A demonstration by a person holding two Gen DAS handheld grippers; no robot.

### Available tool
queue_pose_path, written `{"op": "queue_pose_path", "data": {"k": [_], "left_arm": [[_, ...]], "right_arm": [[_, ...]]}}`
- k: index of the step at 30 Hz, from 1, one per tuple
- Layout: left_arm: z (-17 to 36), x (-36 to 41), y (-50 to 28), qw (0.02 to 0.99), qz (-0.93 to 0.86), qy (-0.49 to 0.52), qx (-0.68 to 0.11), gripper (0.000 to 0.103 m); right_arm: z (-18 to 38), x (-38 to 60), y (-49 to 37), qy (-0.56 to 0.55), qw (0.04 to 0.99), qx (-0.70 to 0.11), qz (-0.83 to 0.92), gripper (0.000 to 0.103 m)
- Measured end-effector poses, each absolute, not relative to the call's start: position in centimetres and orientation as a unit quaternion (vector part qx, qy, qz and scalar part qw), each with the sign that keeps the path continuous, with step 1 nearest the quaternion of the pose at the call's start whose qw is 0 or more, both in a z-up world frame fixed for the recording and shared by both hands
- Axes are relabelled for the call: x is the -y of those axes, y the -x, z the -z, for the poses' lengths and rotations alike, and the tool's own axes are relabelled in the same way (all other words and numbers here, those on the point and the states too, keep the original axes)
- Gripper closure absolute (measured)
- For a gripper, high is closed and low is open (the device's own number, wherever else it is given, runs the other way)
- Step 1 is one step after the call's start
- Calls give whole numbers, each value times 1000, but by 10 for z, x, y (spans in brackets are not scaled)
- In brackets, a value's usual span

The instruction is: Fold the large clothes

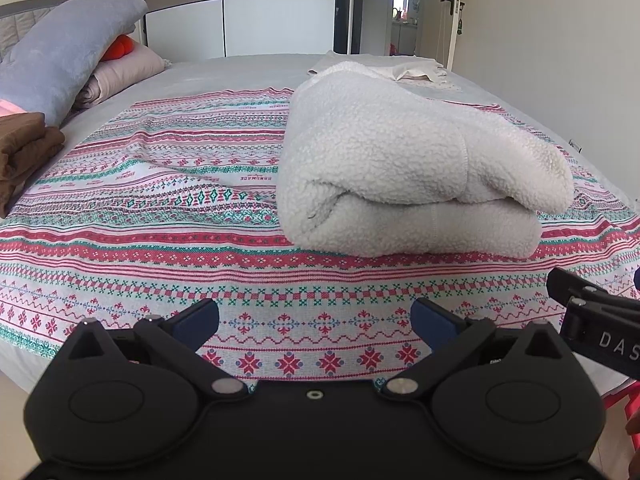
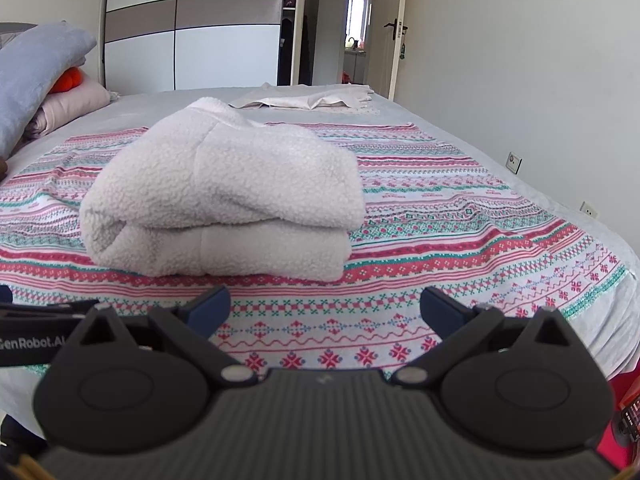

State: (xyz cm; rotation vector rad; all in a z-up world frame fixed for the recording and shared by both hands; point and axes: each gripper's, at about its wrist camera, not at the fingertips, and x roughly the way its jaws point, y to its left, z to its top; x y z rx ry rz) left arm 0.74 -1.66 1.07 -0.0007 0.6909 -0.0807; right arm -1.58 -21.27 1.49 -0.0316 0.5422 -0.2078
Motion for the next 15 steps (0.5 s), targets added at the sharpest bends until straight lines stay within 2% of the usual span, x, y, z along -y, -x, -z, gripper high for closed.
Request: {"op": "queue_pose_path", "data": {"k": [15], "left_arm": [[-10, 15, -8, 940, 39, 2, -339, 0]], "right_arm": [[-15, 211, 16, 16, 958, -267, 101, 0]]}}
